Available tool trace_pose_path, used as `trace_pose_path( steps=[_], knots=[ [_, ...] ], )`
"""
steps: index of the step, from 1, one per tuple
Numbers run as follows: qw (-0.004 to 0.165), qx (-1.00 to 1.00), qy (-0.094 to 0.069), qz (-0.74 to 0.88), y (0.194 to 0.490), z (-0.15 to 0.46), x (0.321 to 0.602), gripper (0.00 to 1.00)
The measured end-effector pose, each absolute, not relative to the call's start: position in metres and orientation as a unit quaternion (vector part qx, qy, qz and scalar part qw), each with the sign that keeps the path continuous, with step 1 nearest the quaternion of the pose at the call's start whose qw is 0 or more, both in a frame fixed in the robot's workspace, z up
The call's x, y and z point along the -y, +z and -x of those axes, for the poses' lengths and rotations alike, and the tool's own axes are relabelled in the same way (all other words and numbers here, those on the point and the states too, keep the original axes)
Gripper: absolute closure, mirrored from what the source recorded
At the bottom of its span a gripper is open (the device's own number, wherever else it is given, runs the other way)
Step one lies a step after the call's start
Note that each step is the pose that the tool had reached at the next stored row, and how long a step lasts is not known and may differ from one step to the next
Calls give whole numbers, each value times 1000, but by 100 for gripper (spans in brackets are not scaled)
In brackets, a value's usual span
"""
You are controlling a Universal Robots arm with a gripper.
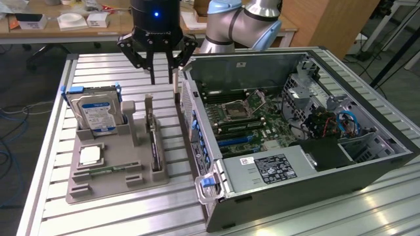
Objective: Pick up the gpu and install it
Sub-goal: 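Pick up the gpu and move the gpu toward the slot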
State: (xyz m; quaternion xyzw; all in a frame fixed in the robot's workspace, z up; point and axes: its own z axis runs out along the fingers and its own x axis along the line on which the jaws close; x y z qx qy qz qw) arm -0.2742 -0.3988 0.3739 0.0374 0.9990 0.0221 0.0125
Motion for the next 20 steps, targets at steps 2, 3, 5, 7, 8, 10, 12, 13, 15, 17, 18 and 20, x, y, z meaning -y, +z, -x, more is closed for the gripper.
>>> trace_pose_path(
  steps=[2,3,5,7,8,10,12,13,15,17,18,20],
  knots=[
    [12,-999,22,-37,371,274,399,59],
    [12,-999,22,-37,370,274,399,59],
    [13,-999,22,-37,367,274,399,59],
    [12,-999,22,-37,365,274,399,59],
    [12,-999,22,-37,364,274,399,59],
    [12,-999,22,-37,362,274,399,59],
    [12,-999,22,-37,360,274,399,59],
    [12,-999,22,-37,360,274,399,59],
    [12,-999,22,-37,360,274,399,59],
    [12,-999,22,-37,360,274,399,59],
    [12,-999,22,-37,360,274,399,59],
    [13,-999,22,-38,360,274,399,59]
  ],
)
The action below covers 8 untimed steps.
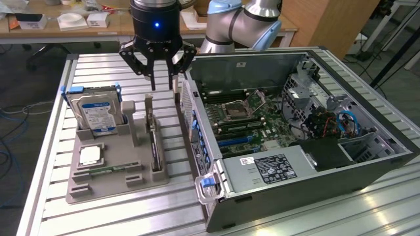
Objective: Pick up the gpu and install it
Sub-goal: 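Pick up the gpu and move the gpu toward the slot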
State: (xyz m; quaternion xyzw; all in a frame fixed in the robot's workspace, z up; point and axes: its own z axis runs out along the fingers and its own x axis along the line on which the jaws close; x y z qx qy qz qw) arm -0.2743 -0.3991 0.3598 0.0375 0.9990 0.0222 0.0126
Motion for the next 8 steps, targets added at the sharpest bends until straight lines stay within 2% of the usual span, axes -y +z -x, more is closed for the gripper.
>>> trace_pose_path(
  steps=[8],
  knots=[
    [12,-999,22,-37,359,278,402,59]
  ],
)
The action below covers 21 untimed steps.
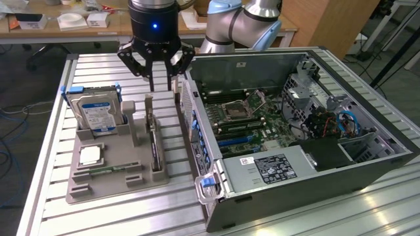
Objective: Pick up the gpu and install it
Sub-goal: 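Pick up the gpu and move the gpu toward the slot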
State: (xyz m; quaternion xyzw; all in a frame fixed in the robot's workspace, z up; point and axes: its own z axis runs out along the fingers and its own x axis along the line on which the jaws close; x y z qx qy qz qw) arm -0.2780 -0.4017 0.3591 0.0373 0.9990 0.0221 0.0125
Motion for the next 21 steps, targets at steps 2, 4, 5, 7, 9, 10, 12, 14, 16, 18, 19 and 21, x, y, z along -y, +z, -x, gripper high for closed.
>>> trace_pose_path(
  steps=[2,4,5,7,9,10,12,14,16,18,19,21],
  knots=[
    [12,-999,22,-37,359,279,402,59],
    [13,-999,22,-37,358,280,403,59],
    [12,-999,22,-37,358,280,403,59],
    [12,-999,22,-37,357,281,404,59],
    [12,-999,22,-37,357,282,404,59],
    [13,-999,22,-37,357,282,405,59],
    [12,-999,22,-37,356,283,405,59],
    [12,-999,22,-37,356,283,406,59],
    [12,-999,22,-37,355,284,406,59],
    [12,-999,22,-37,355,284,406,59],
    [12,-999,22,-37,355,284,406,59],
    [12,-999,22,-37,355,284,406,59]
  ],
)
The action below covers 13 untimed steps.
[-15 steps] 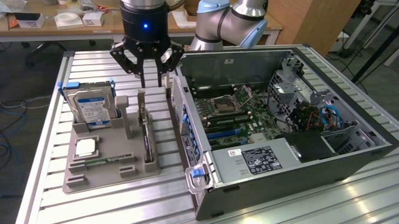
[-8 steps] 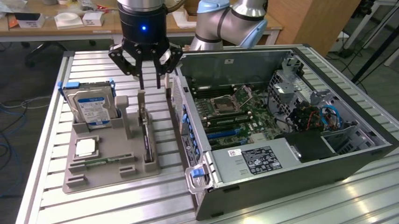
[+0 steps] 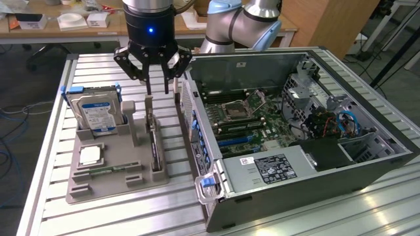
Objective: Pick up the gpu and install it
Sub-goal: 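Pick up the gpu and move the gpu toward the slot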
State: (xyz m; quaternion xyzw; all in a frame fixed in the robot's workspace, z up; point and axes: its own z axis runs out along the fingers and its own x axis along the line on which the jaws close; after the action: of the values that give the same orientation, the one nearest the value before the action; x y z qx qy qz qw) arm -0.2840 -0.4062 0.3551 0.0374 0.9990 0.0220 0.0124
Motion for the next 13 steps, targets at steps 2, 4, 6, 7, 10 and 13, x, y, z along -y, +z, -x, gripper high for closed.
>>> trace_pose_path(
  steps=[2,4,6,7,10,13],
  knots=[
    [12,-999,22,-37,355,284,406,59],
    [13,-999,22,-37,354,284,406,59],
    [12,-999,22,-37,353,284,406,59],
    [12,-999,22,-37,353,284,406,59],
    [12,-999,22,-37,351,284,406,59],
    [12,-999,22,-37,350,284,406,59]
  ],
)
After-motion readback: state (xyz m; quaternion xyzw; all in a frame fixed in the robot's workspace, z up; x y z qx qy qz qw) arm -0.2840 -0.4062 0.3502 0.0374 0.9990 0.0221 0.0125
